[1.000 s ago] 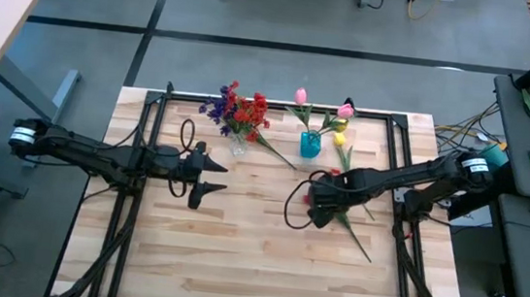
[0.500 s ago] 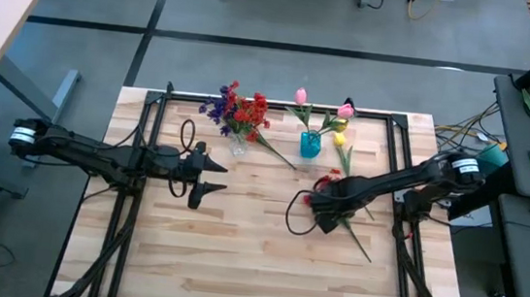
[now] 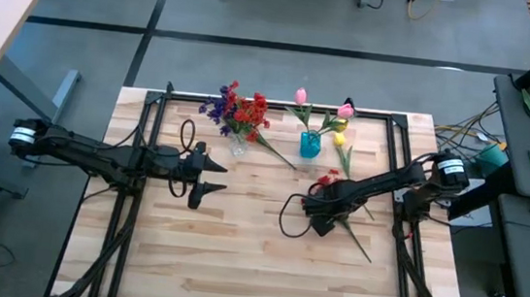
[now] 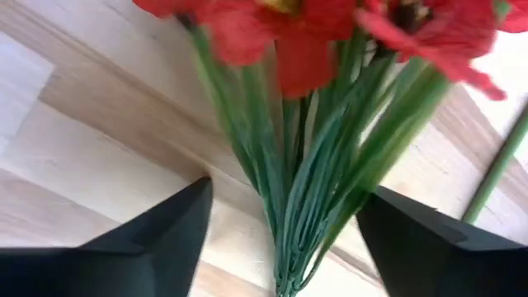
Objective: Sort flowers into vase by color
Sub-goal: Put the red flowers into the transparent vase
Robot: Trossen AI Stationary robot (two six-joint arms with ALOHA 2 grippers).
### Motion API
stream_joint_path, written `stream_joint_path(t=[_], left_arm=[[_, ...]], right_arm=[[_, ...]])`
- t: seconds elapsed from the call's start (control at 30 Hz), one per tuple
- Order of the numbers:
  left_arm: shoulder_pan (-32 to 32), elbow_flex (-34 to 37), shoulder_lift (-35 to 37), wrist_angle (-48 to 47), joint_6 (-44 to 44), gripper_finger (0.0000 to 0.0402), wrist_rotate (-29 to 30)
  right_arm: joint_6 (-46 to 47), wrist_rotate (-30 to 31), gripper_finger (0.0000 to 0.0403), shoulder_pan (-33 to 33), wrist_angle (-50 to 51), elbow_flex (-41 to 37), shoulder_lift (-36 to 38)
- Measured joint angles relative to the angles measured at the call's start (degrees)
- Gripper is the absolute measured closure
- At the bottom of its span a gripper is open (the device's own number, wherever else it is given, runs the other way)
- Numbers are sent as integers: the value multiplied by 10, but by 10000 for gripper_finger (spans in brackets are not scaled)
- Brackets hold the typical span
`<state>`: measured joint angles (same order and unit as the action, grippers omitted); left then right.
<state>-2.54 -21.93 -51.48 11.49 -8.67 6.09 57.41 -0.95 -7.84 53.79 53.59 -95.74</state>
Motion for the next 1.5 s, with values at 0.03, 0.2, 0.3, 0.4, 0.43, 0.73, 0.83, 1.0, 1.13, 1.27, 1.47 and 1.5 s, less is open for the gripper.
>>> stream_joint_path(t=[0.03, 0.2, 0.3, 0.4, 0.43, 0.73, 0.83, 1.0, 1.13, 1.27, 1.47, 1.5], left_arm=[[0, 0, 0, 0, 0, 174, 0], [0, 0, 0, 0, 0, 174, 0], [0, 0, 0, 0, 0, 174, 0], [0, 0, 0, -4, 0, 174, 10], [0, 0, 0, -9, 0, 174, 18], [0, 3, 0, -49, -12, 174, 119], [0, 8, -3, -49, -10, 170, 135], [0, 24, -20, -17, -5, 146, 143], [3, 49, -46, 61, 33, 118, 159], [15, 57, -75, 124, 92, 102, 155], [89, 58, -109, 174, 117, 100, 128], [101, 61, -115, 186, 115, 100, 119]], right_arm=[[0, -1, 140, 0, -2, 1, 1], [3, 1, 226, 1, -5, 9, 9], [2, 13, 271, 3, -1, 13, 15], [0, 9, 309, 3, 1, 20, 27], [-2, 9, 320, 2, 1, 21, 33], [-40, 25, 383, 2, -17, 34, 134], [-65, 55, 387, 3, -54, 34, 175], [-174, 55, 388, 3, -185, 31, 231], [-303, 48, 389, 6, -329, 22, 254], [-439, -27, 389, 33, -488, 8, 258], [-584, -79, 390, 89, -589, 4, 243], [-603, -79, 390, 96, -596, 2, 239]])
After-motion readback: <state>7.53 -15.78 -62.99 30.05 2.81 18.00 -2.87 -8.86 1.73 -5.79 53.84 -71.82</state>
